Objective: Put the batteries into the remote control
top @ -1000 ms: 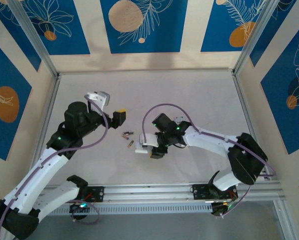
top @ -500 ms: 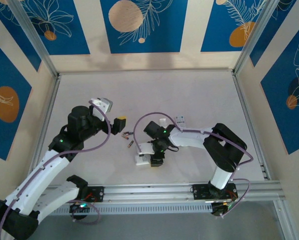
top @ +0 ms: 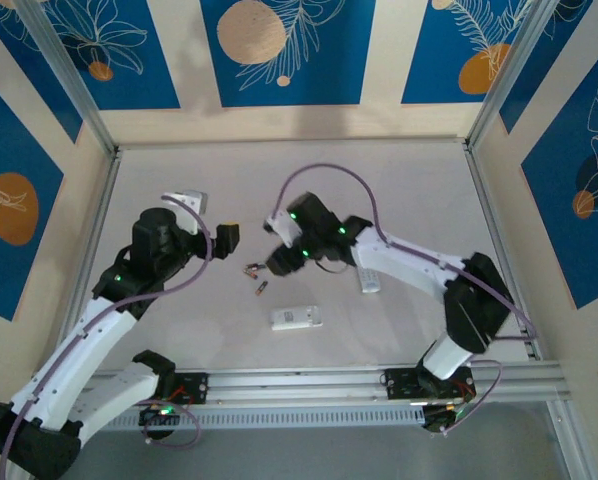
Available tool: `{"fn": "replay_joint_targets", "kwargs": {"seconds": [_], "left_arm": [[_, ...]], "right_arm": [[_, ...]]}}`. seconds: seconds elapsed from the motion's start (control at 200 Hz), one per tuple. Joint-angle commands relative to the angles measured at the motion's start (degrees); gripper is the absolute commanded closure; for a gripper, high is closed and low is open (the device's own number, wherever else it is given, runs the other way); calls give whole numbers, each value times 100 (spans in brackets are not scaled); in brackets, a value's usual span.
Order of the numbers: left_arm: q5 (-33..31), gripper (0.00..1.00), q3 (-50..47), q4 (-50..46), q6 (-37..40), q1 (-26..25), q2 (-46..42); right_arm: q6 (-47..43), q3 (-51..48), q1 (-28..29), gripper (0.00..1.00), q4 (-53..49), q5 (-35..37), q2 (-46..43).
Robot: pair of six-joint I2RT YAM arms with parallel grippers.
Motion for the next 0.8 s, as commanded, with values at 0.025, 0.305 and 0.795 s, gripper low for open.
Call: {"fn": "replay_joint_targets", "kwargs": {"seconds": [0.025, 0.305, 0.795], "left_arm": [[403, 0, 244, -427, -755, 497, 56], [1452, 3, 198, -636, -1071, 973, 189], [1475, 2, 74, -632, -950, 981, 137]], "right_arm": [[1596, 855, 394, 53, -1135, 429, 827], [1527, 1858, 540, 58, -1787, 194, 2140], [1307, 2413, 702, 58, -1677, 857, 2998]]}}
